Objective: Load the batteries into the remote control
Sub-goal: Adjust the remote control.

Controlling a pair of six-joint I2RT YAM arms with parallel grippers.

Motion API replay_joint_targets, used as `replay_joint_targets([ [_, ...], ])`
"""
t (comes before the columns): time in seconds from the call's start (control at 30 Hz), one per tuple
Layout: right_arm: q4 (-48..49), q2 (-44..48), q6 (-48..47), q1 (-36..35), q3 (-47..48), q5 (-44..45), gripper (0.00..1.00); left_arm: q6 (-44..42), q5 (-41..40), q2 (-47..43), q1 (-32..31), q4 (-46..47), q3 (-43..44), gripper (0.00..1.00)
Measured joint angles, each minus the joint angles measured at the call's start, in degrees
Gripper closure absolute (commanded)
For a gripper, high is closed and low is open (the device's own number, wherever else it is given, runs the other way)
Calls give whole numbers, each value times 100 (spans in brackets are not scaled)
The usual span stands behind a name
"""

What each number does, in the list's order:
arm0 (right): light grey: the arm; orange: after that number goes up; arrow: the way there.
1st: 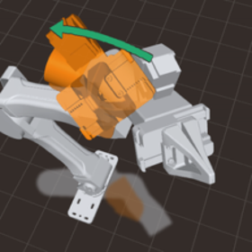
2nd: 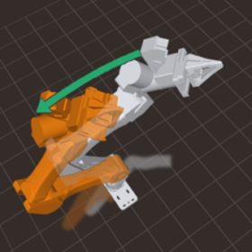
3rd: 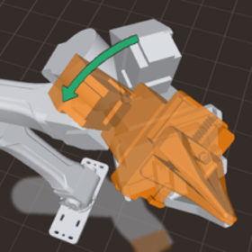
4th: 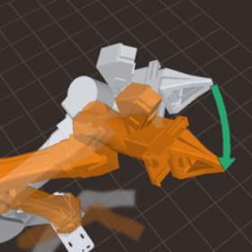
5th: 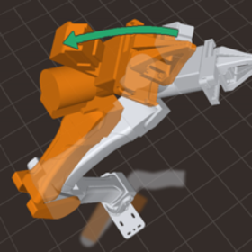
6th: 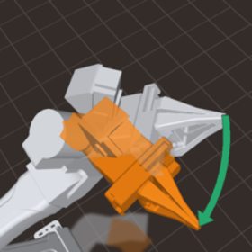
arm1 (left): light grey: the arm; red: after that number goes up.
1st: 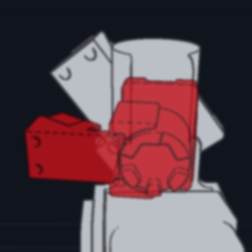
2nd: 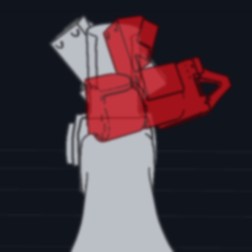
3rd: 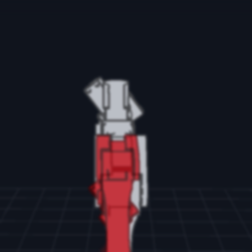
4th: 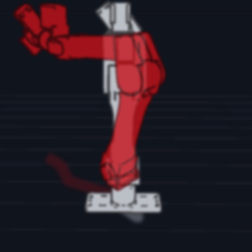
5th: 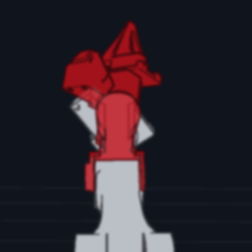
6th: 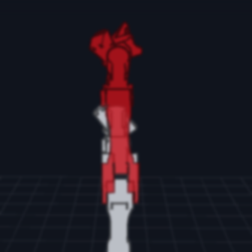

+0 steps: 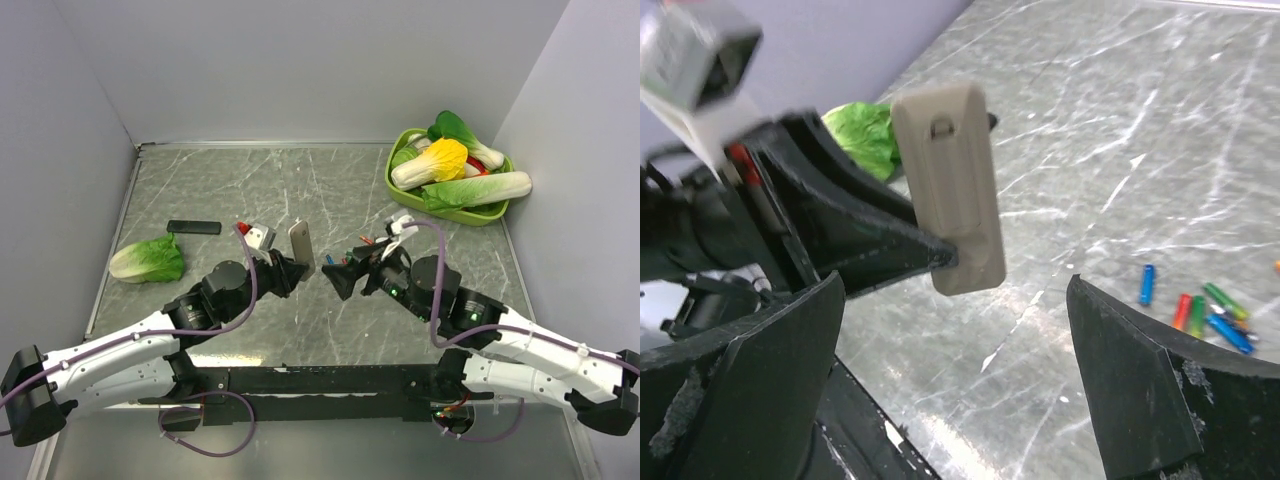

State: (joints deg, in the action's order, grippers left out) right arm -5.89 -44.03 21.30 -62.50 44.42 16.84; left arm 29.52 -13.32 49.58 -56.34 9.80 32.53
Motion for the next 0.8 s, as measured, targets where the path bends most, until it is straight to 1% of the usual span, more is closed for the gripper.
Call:
replay_joint_targets([
  [0.17, -697, -264, 33, 236, 824, -72, 0, -251, 205, 17, 0, -125, 48, 99],
  [0.4, -907, -1062, 181, 577, 1270, -660, 2, -387, 699, 162, 0, -103, 98, 99],
  [0.6, -922, -1602, 273, 741, 1410, -1137, 7, -400, 916, 205, 0, -103, 98, 99],
  [0.8, -739, -2002, 358, 776, 1495, -1394, 19, -398, 1021, 264, 0, 13, 98, 99],
])
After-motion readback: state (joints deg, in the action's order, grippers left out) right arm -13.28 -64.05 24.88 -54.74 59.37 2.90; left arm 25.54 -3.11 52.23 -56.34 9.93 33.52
